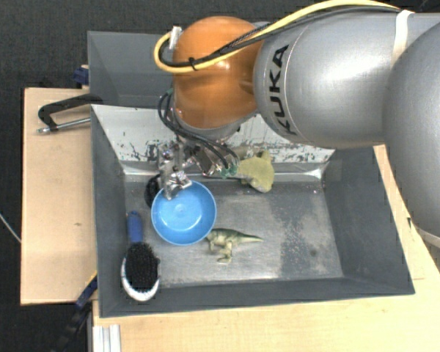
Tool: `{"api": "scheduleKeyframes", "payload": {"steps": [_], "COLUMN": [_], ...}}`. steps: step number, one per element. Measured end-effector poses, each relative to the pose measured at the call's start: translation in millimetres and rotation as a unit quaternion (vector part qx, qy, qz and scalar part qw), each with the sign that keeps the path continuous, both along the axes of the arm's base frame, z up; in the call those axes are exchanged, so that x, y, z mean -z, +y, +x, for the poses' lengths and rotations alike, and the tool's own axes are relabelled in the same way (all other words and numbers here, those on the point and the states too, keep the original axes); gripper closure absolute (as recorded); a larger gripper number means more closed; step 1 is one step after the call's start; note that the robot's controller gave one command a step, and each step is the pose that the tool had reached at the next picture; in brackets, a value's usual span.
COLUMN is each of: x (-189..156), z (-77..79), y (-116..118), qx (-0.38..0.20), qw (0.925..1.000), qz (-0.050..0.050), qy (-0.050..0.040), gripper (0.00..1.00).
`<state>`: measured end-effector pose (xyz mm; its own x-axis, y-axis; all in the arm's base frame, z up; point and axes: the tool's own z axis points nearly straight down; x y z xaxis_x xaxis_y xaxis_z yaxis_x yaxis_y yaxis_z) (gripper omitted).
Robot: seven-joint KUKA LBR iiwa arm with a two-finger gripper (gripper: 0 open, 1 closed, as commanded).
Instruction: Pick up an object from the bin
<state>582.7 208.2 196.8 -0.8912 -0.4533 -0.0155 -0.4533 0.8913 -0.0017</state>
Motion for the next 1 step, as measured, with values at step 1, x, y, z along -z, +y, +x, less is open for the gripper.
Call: {"api": "scheduleKeyframes", "payload": {"steps": [1], "x": [-25.8], "z": [-22.4], "y": [-10.4], "qx": [-0.19], "qw": [0.9818], "qz": [-0.003], "qy": [0.0022], "gripper": [1.0]}}
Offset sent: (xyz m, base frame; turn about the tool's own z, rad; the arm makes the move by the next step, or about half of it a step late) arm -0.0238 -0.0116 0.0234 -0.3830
